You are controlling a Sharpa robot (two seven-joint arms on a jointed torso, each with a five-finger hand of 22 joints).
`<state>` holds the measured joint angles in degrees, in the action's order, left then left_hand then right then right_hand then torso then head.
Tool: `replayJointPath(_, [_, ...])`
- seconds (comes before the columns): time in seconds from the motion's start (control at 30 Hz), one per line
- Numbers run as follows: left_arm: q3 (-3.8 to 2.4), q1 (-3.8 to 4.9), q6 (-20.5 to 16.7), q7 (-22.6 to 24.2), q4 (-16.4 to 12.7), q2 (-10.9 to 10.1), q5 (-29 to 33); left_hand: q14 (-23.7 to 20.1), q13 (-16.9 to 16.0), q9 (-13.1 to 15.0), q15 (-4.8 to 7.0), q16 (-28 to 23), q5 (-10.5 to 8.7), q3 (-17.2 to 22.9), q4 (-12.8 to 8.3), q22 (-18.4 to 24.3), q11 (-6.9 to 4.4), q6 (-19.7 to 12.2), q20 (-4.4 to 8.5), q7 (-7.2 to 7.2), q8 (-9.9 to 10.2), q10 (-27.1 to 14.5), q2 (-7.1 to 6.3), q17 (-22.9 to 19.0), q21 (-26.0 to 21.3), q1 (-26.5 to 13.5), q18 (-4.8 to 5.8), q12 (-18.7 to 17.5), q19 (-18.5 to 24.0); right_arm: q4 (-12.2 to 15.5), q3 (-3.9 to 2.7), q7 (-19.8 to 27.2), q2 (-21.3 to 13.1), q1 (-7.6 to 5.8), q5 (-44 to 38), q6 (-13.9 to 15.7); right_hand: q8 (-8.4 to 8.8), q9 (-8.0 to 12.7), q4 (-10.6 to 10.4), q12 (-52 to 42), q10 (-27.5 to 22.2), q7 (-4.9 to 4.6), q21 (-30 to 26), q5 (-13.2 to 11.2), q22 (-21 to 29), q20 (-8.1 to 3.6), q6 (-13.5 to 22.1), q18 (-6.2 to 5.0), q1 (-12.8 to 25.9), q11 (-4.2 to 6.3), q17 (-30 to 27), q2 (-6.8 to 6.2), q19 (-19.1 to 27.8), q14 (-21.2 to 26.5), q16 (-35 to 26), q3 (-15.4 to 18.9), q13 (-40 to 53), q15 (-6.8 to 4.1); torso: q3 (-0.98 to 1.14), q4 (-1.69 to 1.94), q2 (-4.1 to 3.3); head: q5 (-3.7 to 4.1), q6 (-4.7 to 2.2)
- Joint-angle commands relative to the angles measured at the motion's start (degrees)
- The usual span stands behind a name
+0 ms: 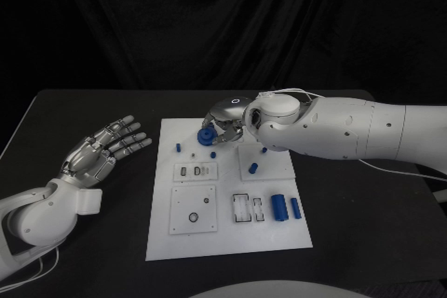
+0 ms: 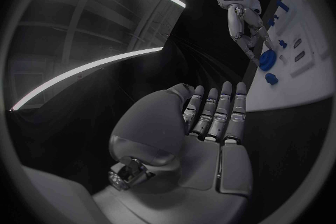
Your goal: Assemble the parts on the task board
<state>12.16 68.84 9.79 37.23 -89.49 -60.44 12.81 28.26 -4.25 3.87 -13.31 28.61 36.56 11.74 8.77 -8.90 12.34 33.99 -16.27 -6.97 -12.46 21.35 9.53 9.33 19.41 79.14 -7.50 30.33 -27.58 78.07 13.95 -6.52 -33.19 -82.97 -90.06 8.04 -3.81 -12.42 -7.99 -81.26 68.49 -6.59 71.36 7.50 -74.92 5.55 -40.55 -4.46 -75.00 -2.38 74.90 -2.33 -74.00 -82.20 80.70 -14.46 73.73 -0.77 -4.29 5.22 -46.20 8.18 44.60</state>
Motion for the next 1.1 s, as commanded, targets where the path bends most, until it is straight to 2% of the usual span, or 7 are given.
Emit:
replayJointPath(0.03, [-0.05, 0.01, 1.00, 0.34, -0.06, 0.07, 0.26, -0.17, 0.04, 0.04, -0.30, 0.33, -0.17, 0.26, 0.05, -0.10, 0.33, 0.17, 0.10, -0.41, 0.01, -0.04, 0.09, -0.05, 0.38, -0.20, 0.74, 0.24, 0.44, -0.38, 0.21, -2.17, -0.35, 0.44, -0.19, -2.26, -0.15, 0.05, -0.14, 0.24, -0.44, -0.63, -0.39, -0.37, 0.02, -0.01, -0.08, -1.14, 0.73, -0.10, 3.16, 0.01, 0.52, 0.52, -0.50, 0.29, -0.19, 0.00, 0.00, 0.01, -0.03, 0.02, 0.01])
replayJointPath(0.4, [-0.05, -0.01, 1.11, 0.28, -0.01, -0.04, 0.26, -0.20, 0.04, 0.04, -0.32, 0.35, -0.17, 0.37, 0.05, -0.10, 0.35, 0.16, 0.11, -0.43, 0.01, -0.03, 0.13, -0.06, 0.39, -0.23, 0.77, 0.24, 0.47, -0.61, 0.21, -2.67, -1.60, 0.47, -0.19, -2.50, -0.45, 0.17, -0.41, 0.72, -1.34, -0.96, -1.14, -0.51, 0.40, 0.19, -0.77, -1.26, 0.97, -0.37, 2.61, 0.27, 0.96, 0.98, -1.10, 0.60, -0.80, 0.22, 0.04, -0.07, -0.04, -0.08, 0.16])
replayJointPath(0.67, [-0.05, -0.02, 1.20, 0.29, -0.07, -0.21, 0.26, -0.24, 0.04, 0.04, -0.34, 0.39, -0.17, 0.52, 0.05, -0.11, 0.37, 0.19, 0.11, -0.45, 0.01, -0.01, 0.19, -0.08, 0.40, -0.27, 0.80, 0.24, 0.50, 0.13, 0.22, -2.22, -3.54, 0.49, -0.19, -0.03, -0.86, 0.21, -0.46, 1.03, -1.81, -1.01, -1.72, -0.45, 0.66, 0.33, -1.81, -1.37, 0.86, -0.47, 2.22, 0.48, 1.21, 1.26, -1.54, 0.77, -1.19, 0.34, 0.05, -0.07, -0.01, -0.17, 0.16])
replayJointPath(0.87, [-0.05, -0.03, 0.99, 0.36, -0.30, -0.72, 0.26, -0.26, 0.04, 0.05, -0.35, 0.40, -0.17, 0.59, 0.04, -0.11, 0.38, 0.19, 0.12, -0.46, 0.01, -0.01, 0.21, -0.08, 0.41, -0.28, 0.81, 0.24, 0.52, 3.38, 0.22, -1.50, -7.56, 0.03, -0.19, 4.17, -2.09, 0.17, -0.60, 1.23, -1.64, -0.69, -1.72, 0.11, 0.29, 0.24, -5.14, -1.30, 0.28, -0.19, 2.42, 0.88, 0.53, 0.90, -1.54, 0.92, -1.42, 0.14, 0.07, -0.14, -0.02, -0.22, 0.05])
replayJointPath(1.1, [-0.05, -0.04, 0.92, 0.38, -0.39, -0.91, 0.26, -0.26, 0.04, 0.05, -0.35, 0.40, -0.17, 0.59, 0.04, -0.11, 0.38, 0.19, 0.12, -0.46, 0.01, -0.01, 0.21, -0.08, 0.41, -0.28, 0.81, 0.24, 0.52, 8.82, 0.22, -0.39, -13.11, -1.54, -0.19, 9.20, -2.95, 0.23, -1.55, 4.86, -6.11, -0.29, -3.62, 0.30, 1.19, -0.11, -8.59, -1.60, -0.32, 0.19, 0.63, 1.22, 1.01, 1.77, -3.55, 0.78, -6.57, -0.30, 0.09, -0.08, -0.04, 0.20, -0.03])
